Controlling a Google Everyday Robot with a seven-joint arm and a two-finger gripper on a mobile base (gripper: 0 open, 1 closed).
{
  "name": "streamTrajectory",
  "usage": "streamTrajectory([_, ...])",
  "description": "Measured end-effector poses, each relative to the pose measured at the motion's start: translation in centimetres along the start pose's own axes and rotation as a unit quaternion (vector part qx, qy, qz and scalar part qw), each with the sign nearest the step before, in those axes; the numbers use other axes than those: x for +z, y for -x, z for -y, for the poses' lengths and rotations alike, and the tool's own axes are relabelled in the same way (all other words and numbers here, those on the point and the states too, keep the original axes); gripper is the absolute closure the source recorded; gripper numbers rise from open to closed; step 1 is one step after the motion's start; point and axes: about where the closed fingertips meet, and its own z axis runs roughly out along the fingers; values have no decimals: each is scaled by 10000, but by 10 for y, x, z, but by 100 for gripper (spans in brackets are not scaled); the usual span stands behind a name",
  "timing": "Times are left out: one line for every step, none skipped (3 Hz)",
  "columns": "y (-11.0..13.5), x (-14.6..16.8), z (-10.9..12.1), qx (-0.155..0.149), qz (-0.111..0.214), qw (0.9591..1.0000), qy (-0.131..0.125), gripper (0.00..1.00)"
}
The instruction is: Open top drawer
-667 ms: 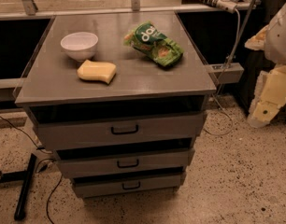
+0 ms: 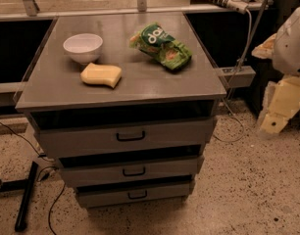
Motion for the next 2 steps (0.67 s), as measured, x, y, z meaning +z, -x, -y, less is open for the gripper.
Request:
streamTrajectory([7, 21, -16, -405, 213, 9989, 46, 0])
streamTrajectory([9, 47, -29, -986, 507, 9938, -51, 0])
